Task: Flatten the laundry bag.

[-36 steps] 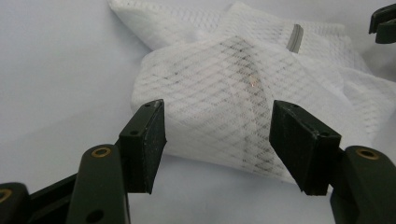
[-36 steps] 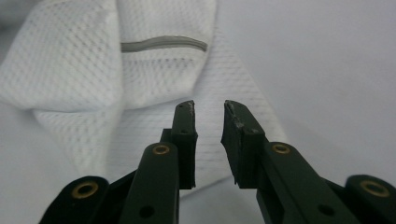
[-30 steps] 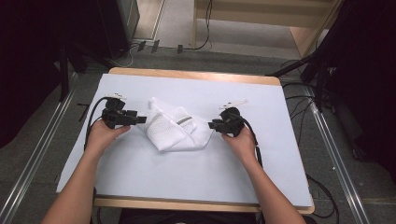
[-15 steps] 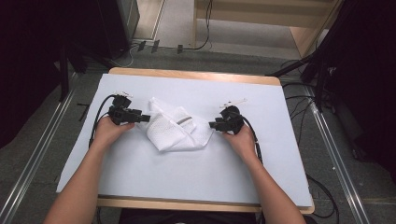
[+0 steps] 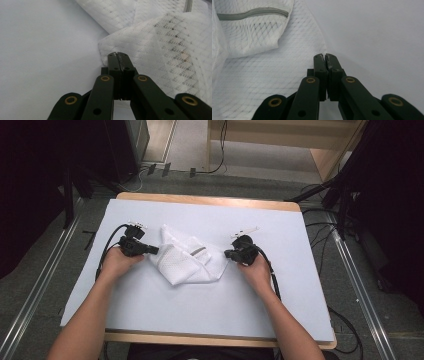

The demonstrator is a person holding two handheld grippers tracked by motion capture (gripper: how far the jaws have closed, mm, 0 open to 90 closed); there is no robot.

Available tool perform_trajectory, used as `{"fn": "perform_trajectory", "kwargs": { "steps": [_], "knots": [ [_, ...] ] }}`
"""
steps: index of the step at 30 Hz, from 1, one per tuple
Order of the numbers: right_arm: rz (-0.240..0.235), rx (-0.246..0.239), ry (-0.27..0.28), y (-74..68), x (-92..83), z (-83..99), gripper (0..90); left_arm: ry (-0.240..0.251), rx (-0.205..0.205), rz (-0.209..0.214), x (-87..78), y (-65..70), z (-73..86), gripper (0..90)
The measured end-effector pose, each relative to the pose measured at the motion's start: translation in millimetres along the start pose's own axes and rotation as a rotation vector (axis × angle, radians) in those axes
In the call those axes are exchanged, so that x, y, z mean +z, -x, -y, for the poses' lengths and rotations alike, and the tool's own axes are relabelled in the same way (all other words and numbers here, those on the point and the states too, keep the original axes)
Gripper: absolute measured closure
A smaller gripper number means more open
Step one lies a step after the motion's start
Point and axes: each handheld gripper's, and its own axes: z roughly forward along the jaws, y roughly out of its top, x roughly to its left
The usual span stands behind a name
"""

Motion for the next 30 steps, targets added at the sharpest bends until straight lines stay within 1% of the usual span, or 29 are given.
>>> {"fn": "perform_trajectory", "kwargs": {
  "steps": [3, 5, 6, 8, 12, 15, 17, 18, 20, 21, 23, 24, 25, 28, 30],
  "knots": [
    [0.024, 0.015, 0.020, 8.1, -6.3, 0.4, 90.0, 0.045, -0.005, -0.018, -6.5, -0.9, -0.6, 90.0],
    [0.028, 0.051, 0.033, 14.6, -10.5, 1.8, 90.0, 0.075, -0.017, -0.019, -11.4, -2.4, -0.9, 90.0],
    [0.032, 0.065, 0.037, 18.0, -12.4, 2.6, 90.0, 0.084, -0.022, -0.014, -13.3, -3.0, -1.0, 90.0],
    [0.040, 0.080, 0.042, 23.9, -15.2, 4.5, 90.0, 0.099, -0.024, -0.019, -16.7, -3.1, -1.1, 90.0],
    [0.070, 0.097, 0.047, 32.4, -20.9, 8.0, 90.0, 0.128, -0.035, -0.022, -23.1, -3.2, -0.4, 90.0],
    [0.090, 0.113, 0.053, 38.3, -27.5, 11.6, 90.0, 0.129, -0.037, -0.020, -26.6, -0.4, 2.1, 90.0],
    [0.097, 0.130, 0.052, 42.3, -32.4, 15.0, 90.0, 0.131, -0.048, -0.005, -28.8, 4.7, 6.9, 90.0],
    [0.101, 0.135, 0.055, 44.4, -34.8, 17.1, 90.0, 0.120, -0.040, -0.001, -30.2, 7.4, 9.2, 90.0],
    [0.113, 0.140, 0.054, 48.5, -39.5, 21.4, 90.0, 0.118, -0.034, -0.002, -33.0, 13.4, 13.7, 90.0],
    [0.113, 0.142, 0.052, 50.8, -41.5, 23.4, 90.0, 0.118, -0.034, 0.006, -34.5, 15.3, 15.2, 90.0],
    [0.126, 0.148, 0.047, 55.0, -44.5, 27.6, 90.0, 0.127, -0.046, 0.031, -35.8, 18.3, 18.0, 90.0],
    [0.136, 0.151, 0.040, 56.5, -45.9, 29.7, 90.0, 0.121, -0.049, 0.039, -35.6, 20.2, 19.5, 90.0],
    [0.141, 0.155, 0.035, 60.7, -48.2, 34.3, 90.0, 0.110, -0.045, 0.044, -34.9, 22.7, 21.3, 90.0],
    [0.140, 0.158, 0.027, 63.6, -50.5, 38.0, 89.9, 0.079, -0.023, 0.058, -31.2, 31.9, 26.8, 90.0],
    [0.129, 0.161, 0.026, 65.3, -51.7, 40.6, 89.5, 0.073, -0.006, 0.068, -30.3, 35.6, 28.6, 90.0]
  ]
}}
